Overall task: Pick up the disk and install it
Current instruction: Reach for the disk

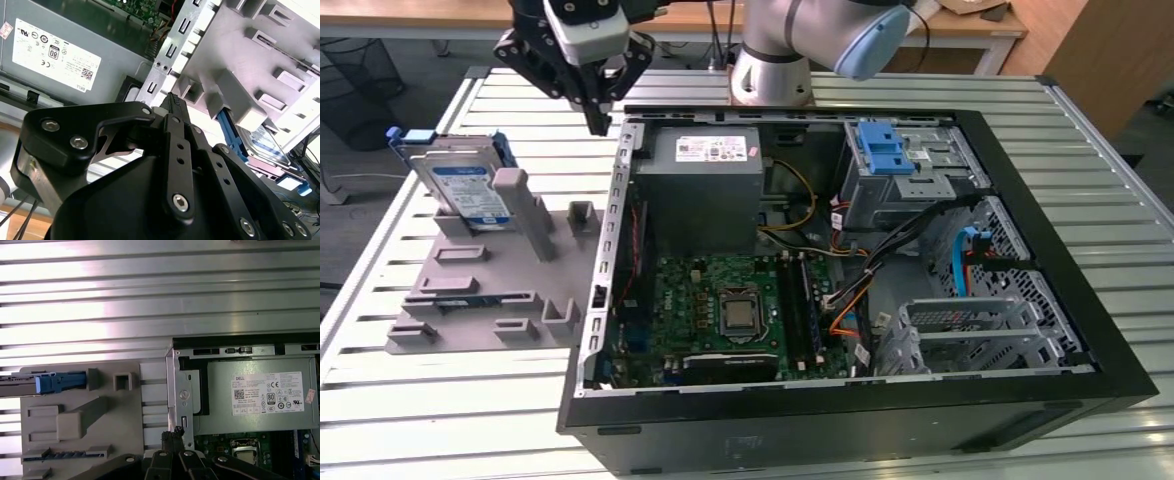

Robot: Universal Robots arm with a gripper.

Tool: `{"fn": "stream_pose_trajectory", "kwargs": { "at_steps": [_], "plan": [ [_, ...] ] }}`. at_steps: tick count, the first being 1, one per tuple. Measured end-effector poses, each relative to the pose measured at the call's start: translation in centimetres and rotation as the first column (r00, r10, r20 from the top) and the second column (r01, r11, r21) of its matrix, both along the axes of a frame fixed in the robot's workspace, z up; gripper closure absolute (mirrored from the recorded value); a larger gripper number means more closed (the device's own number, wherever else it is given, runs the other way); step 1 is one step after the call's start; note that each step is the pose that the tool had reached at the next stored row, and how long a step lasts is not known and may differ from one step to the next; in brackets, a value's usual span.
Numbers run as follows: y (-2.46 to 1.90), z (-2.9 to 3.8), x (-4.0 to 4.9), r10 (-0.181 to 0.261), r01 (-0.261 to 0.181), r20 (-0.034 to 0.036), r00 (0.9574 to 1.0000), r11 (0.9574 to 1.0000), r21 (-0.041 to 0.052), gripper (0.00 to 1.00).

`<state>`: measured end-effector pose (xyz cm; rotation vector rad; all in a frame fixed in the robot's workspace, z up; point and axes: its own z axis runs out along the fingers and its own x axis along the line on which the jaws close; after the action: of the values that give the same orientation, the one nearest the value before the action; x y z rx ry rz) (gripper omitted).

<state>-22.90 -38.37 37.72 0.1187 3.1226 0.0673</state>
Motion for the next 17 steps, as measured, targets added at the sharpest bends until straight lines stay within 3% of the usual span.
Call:
{"fn": "stream_pose_trajectory", "kwargs": {
  "at_steps": [17],
  "plan": [
    [0.17,-0.1,-1.1,0.0,0.0,-0.0001,1.0,1.0,-0.0001,0.89]
  ]
}}
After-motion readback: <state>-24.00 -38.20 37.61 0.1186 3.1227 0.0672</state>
